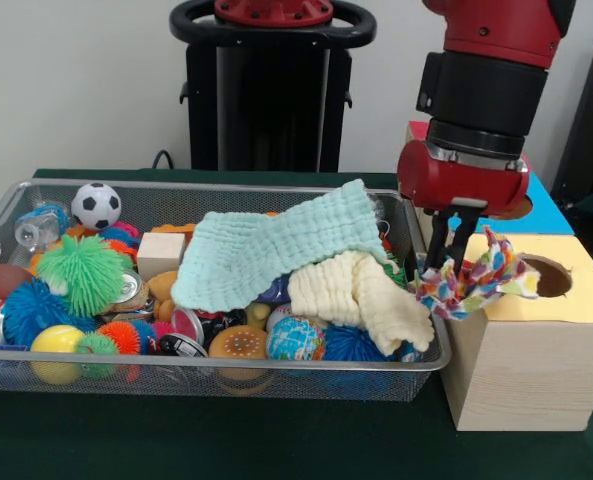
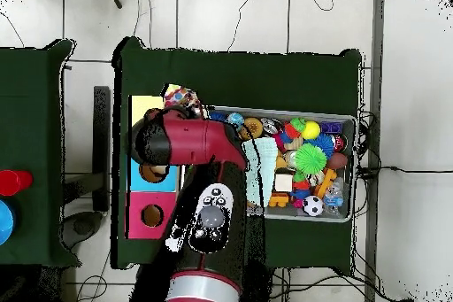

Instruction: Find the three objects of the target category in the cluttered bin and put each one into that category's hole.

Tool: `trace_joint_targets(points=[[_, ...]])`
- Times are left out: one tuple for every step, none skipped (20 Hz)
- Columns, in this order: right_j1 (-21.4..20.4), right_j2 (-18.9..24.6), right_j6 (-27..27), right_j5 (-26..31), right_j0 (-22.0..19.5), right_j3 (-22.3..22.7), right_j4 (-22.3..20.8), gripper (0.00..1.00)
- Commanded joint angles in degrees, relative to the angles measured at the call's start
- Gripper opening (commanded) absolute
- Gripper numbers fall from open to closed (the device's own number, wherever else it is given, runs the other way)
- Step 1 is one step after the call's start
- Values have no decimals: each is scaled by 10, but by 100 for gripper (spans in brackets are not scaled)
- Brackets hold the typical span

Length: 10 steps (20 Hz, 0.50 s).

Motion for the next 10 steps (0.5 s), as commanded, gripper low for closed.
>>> trace_joint_targets(points=[[30, -23, 154, 111, 25, 66, 15, 0], [29, -22, 155, 113, 27, 67, 19, 0], [27, -20, 154, 116, 28, 67, 21, 0], [24, -18, 153, 120, 28, 66, 23, 0], [21, -12, 152, 121, 26, 64, 28, 0], [18, -8, 152, 120, 25, 62, 32, 0], [16, -3, 152, 119, 25, 59, 36, 0], [14, 0, 152, 119, 25, 59, 39, 0], [12, 2, 153, 126, 26, 55, 42, 0], [11, 3, 153, 127, 26, 54, 45, 0]])
